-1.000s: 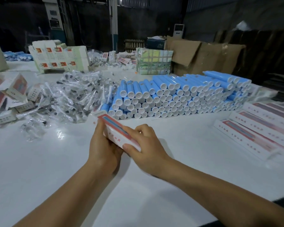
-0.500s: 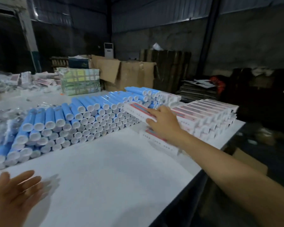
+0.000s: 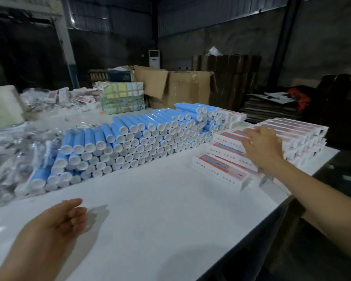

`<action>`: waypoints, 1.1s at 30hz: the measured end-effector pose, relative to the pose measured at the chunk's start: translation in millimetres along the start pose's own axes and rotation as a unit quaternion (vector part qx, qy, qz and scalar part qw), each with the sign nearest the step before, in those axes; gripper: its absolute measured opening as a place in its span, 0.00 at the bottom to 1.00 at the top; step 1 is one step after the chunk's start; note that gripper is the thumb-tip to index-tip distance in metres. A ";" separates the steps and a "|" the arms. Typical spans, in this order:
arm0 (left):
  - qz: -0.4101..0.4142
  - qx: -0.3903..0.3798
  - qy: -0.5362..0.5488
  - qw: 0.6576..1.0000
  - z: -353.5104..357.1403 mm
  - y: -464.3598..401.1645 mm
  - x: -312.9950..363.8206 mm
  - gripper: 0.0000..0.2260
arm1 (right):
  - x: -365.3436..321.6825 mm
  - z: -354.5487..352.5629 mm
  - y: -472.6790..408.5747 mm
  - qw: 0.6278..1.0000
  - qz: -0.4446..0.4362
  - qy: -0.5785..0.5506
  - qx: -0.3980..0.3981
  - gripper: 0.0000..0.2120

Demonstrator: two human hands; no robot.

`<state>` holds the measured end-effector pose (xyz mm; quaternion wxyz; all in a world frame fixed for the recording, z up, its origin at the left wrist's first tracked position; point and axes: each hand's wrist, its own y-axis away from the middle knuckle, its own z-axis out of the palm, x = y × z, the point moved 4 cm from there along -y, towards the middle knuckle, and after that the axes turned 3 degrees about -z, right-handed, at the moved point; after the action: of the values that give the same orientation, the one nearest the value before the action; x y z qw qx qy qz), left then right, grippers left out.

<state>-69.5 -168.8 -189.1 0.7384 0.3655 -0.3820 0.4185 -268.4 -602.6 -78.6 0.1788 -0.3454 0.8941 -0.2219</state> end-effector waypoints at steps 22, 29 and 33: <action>0.018 -0.015 -0.057 0.998 18.3 31.8 16.2 0.10 | -301.3 65.3 151.7 0.844 -0.442 -0.261 -0.157 0.09; 0.004 -0.022 -0.067 0.997 21.5 41.0 20.2 0.08 | -298.9 64.8 150.5 0.842 -0.434 -0.261 -0.187 0.09; 0.023 0.001 -0.134 0.991 6.0 43.7 56.1 0.05 | -297.7 67.3 151.0 0.846 -0.425 -0.262 -0.187 0.08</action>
<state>-90.2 -138.2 -128.0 0.6702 0.4103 -0.4858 0.3828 -110.2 -313.5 -164.0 0.2269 -0.7639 0.6041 -0.0057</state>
